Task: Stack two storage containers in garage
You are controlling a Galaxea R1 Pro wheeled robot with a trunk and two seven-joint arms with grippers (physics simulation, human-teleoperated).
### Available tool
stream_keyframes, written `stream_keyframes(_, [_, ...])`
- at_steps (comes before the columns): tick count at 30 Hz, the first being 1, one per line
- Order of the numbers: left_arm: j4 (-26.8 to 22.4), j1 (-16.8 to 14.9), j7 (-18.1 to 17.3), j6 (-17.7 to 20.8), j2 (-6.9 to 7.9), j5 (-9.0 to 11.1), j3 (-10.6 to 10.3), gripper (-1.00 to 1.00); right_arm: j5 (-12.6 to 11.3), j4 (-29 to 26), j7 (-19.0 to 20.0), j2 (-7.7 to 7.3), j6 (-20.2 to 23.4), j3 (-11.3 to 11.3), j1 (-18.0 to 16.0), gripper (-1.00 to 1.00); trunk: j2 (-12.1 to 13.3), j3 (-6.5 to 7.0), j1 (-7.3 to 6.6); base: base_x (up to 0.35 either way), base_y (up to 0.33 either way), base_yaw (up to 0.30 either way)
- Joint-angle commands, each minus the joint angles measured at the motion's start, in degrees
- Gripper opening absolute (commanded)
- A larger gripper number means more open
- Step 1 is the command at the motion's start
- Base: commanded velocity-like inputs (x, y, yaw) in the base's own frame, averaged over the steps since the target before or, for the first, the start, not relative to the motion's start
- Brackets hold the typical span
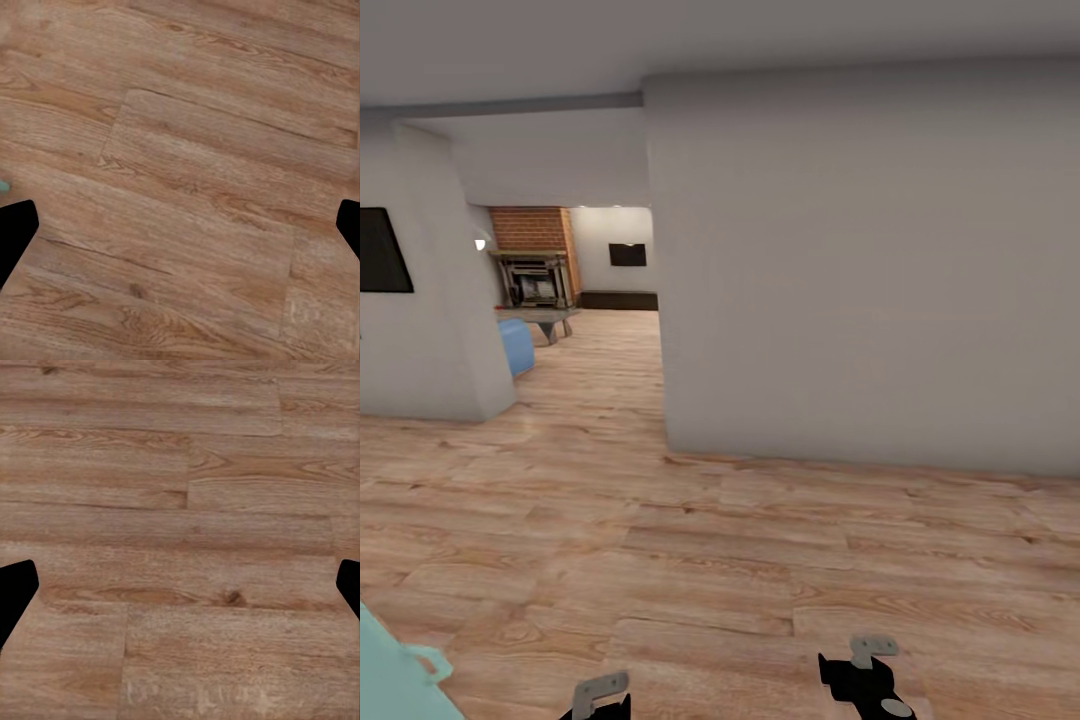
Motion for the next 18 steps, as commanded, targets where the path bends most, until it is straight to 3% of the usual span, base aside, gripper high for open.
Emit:
stream_keyframes(1, [0.04,-0.02,0.0,-0.19,-0.06,-0.14,0.24,1.0,-0.59,0.05,-0.27,-0.04,-0.2,0.49,-0.02,1.0,-0.03,-0.02,0.05,0.327,0.0,0.0])
stream_keyframes(18, [0.05,-0.01,0.0,-0.33,-0.06,-0.14,0.29,1.0,-0.59,0.06,-0.27,-0.04,-0.2,0.49,-0.02,1.0,-0.03,-0.02,0.05,0.327,0.0,0.0])
